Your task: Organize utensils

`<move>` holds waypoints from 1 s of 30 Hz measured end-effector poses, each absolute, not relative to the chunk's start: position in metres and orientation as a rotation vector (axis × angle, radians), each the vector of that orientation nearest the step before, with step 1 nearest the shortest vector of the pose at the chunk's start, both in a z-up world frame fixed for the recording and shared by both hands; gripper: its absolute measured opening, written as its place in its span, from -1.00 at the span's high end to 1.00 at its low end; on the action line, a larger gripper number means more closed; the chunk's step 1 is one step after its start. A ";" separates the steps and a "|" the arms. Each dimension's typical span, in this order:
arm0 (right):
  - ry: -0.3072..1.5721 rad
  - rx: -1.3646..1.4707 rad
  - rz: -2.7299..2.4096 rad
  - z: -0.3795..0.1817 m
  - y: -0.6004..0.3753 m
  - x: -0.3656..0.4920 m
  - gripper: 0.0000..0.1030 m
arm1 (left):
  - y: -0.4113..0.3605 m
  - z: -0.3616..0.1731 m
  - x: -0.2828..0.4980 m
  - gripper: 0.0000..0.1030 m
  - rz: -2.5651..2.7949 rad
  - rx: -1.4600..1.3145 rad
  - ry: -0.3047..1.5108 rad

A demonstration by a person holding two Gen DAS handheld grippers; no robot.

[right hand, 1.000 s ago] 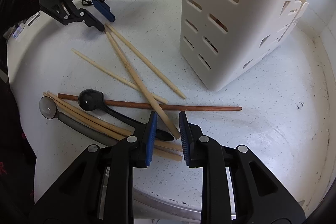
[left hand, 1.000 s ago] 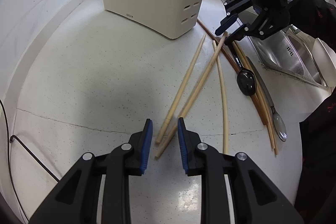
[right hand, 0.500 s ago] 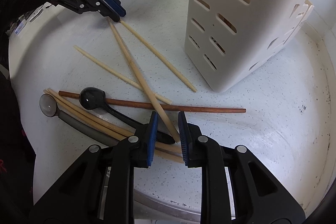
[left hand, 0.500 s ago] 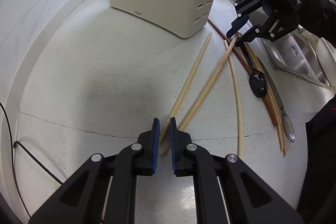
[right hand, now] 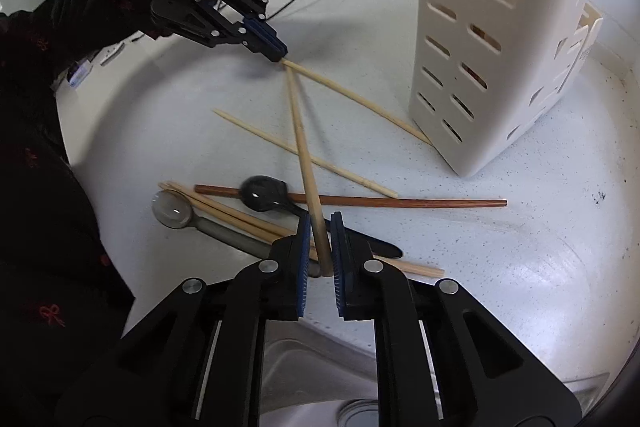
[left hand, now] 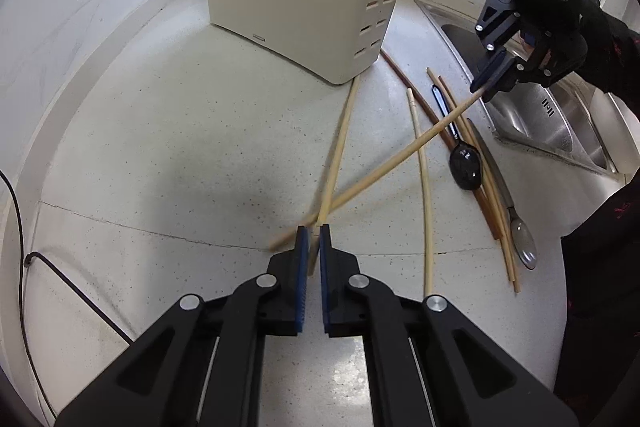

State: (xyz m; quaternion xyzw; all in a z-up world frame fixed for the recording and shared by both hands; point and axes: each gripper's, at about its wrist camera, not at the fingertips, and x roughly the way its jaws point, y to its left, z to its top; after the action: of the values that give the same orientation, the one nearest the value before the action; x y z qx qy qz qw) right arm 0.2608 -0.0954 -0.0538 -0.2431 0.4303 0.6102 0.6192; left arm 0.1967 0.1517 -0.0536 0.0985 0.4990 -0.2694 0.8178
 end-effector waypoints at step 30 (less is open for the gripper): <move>0.664 -0.031 1.192 0.039 -0.184 0.206 0.89 | 0.088 0.010 0.124 1.00 -0.331 0.198 0.776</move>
State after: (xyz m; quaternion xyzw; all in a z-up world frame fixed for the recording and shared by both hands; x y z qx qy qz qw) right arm 0.2062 -0.1845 0.0391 -0.0143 0.3068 0.5507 0.7761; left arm 0.1238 0.0882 0.0103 0.0959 0.3762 -0.1602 0.9075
